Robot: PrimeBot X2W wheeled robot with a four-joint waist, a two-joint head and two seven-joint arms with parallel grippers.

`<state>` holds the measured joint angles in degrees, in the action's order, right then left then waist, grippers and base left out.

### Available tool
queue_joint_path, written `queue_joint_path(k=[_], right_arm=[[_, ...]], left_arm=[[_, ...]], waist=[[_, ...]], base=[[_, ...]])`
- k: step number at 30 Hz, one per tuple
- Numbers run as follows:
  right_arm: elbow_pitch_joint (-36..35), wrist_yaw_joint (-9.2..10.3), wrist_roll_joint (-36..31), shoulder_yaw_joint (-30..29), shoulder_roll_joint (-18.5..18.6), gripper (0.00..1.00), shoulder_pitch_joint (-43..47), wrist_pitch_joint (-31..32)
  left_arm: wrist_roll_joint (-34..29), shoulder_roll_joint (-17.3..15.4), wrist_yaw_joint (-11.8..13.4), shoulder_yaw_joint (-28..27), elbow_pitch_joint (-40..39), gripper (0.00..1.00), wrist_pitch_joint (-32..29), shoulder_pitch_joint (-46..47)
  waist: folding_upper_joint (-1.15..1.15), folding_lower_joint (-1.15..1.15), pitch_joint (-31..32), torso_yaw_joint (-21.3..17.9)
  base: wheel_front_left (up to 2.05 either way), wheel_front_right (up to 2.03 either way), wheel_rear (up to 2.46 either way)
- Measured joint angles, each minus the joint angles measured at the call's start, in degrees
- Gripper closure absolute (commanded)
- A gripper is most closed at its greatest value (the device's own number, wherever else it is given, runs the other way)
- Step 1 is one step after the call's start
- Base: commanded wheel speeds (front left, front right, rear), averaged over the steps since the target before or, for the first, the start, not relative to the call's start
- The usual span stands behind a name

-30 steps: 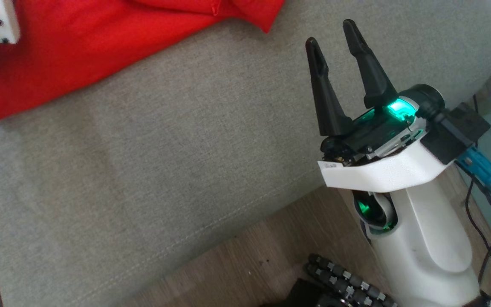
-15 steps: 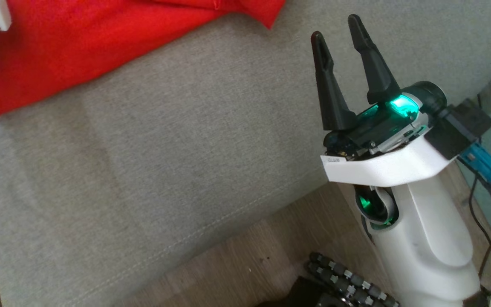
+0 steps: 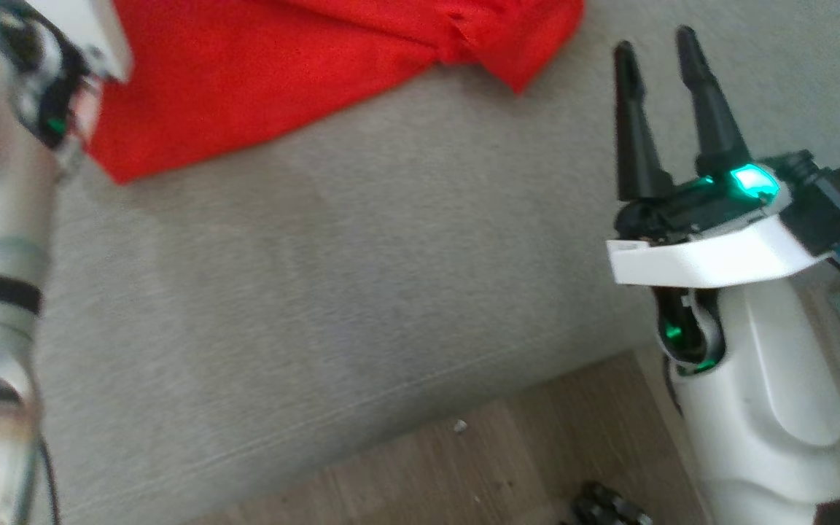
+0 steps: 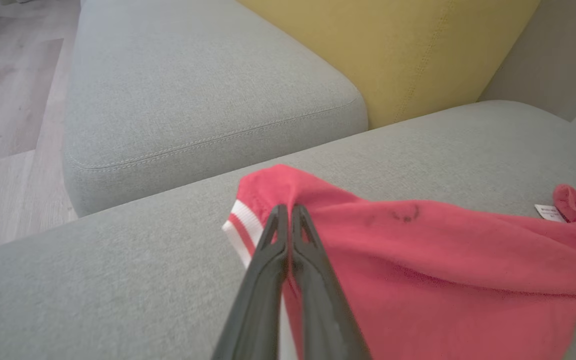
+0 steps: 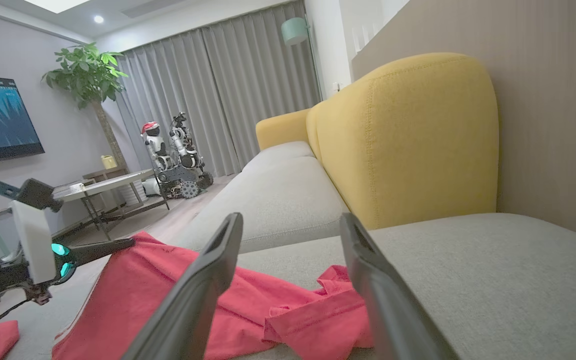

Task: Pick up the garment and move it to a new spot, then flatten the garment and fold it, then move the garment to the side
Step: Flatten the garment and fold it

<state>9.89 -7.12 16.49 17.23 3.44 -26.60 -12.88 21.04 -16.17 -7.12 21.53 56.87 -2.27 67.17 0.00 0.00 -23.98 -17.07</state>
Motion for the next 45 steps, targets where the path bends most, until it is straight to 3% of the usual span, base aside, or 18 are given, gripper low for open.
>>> queue_joint_path(k=[8, 15, 20, 29, 30, 31, 38, 45], right_arm=[[2.8, 0.00, -3.2, -7.1, 0.0, 0.00, 3.9, 2.2], [3.8, 0.00, -4.2, -12.2, -0.1, 0.00, 6.3, 4.8], [4.5, 0.00, -4.2, -14.1, -0.1, 0.00, 7.1, 6.4], [5.3, 0.00, -4.2, -14.5, -0.1, 0.00, 7.9, 8.3], [5.4, 0.00, -4.2, -14.6, -0.1, 0.00, 7.9, 8.3], [5.5, 0.00, -4.2, -14.6, -0.1, 0.00, 7.9, 8.4], [5.7, 0.00, -4.2, -14.6, -0.1, 0.00, 8.0, 9.3], [5.5, 0.00, -6.0, -14.9, -0.1, 0.00, 11.5, 10.3]], left_arm=[[4.3, 0.9, -0.4, 5.9, -14.1, 1.00, 2.8, -14.9], [5.4, -2.6, -0.3, 10.6, -32.6, 1.00, 1.4, -31.5], [3.6, -5.3, 1.2, 14.8, -44.1, 1.00, -1.2, -41.1], [-0.3, -7.3, 2.1, 22.9, -48.8, 1.00, -3.9, -51.2], [-0.5, -7.3, 2.1, 23.7, -48.3, 0.59, -4.3, -51.9], [-1.1, -7.3, 2.2, 24.2, -47.6, 0.00, -4.4, -52.4], [1.7, -5.4, 6.7, 21.1, -45.5, 0.00, -1.0, -54.5], [8.5, 0.1, 12.6, 10.9, -46.4, 0.00, 11.4, -55.3]], waist=[[0.00, 0.00, 5.7, 7.8], [0.00, 0.00, 10.7, 14.2], [0.00, 0.00, 13.4, 17.5], [0.00, 0.00, 15.8, 19.2], [0.00, 0.00, 15.9, 19.2], [0.00, 0.00, 16.0, 19.1], [0.00, 0.00, 16.8, 18.4], [0.00, 0.00, 18.1, 17.6]], base=[[0.00, 0.00, 0.00], [0.00, 0.00, 0.00], [0.00, 0.00, 0.00], [0.00, 0.00, 0.00], [0.00, 0.00, 0.00], [0.00, 0.00, 0.00], [0.00, 0.00, 0.00], [0.00, 0.00, 0.00]])
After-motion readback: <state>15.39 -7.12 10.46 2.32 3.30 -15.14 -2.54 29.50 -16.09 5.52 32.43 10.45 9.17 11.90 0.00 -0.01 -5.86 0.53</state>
